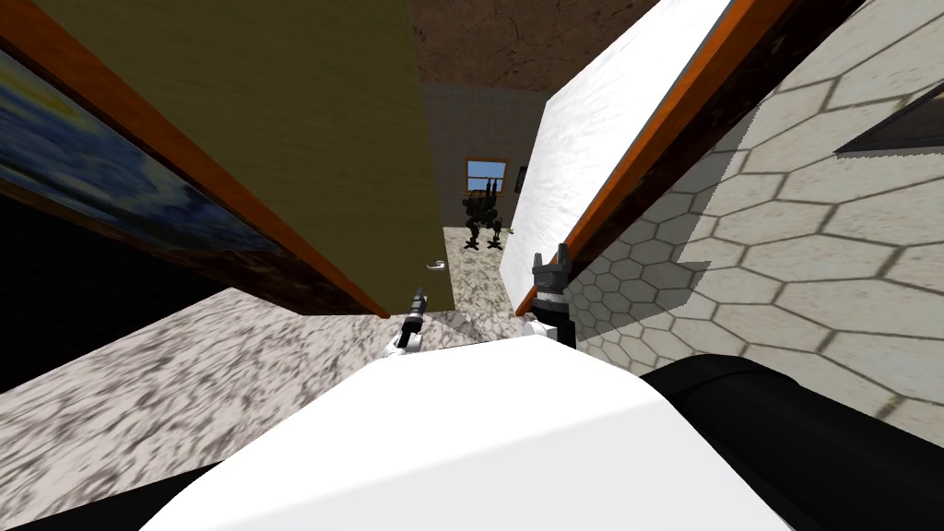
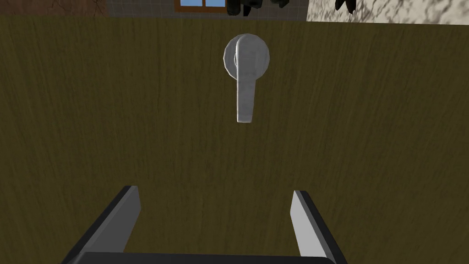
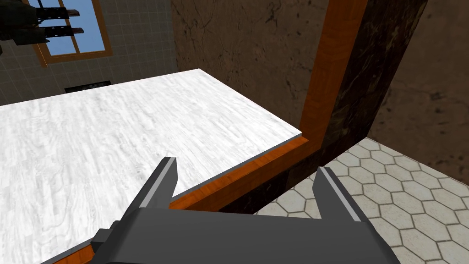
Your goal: Push the door open
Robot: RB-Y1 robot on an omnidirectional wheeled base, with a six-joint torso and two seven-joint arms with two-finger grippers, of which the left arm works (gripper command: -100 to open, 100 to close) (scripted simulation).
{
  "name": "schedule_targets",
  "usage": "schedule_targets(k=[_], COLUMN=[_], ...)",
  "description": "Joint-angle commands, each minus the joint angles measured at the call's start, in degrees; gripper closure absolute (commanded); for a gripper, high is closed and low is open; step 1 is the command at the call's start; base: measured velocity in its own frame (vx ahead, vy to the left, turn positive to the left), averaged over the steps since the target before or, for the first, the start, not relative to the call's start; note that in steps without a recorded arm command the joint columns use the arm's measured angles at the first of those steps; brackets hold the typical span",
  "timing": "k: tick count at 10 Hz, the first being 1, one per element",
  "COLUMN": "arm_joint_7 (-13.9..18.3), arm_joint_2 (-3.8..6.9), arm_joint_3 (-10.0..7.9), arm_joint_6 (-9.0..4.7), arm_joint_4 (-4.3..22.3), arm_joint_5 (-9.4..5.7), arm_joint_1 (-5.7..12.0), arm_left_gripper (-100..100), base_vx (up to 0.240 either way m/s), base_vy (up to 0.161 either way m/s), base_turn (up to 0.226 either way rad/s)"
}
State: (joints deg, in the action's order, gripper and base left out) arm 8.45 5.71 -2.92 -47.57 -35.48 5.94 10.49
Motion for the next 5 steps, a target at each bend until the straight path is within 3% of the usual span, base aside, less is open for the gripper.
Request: schedule_targets(k=[1, 5], arm_joint_7=[0.3, 1.0], arm_joint_2=[-0.03, -0.18], arm_joint_3=[-0.06, -0.09], arm_joint_6=[-0.51, -1.13], arm_joint_4=[2.3, 6.6], arm_joint_5=[0.1, 0.42], arm_joint_1=[1.01, 2.93], arm_left_gripper=[-100, -100], base_vx=[0.098, 0.078], base_vy=[-0.027, -0.011], base_turn=[-0.021, -0.02])
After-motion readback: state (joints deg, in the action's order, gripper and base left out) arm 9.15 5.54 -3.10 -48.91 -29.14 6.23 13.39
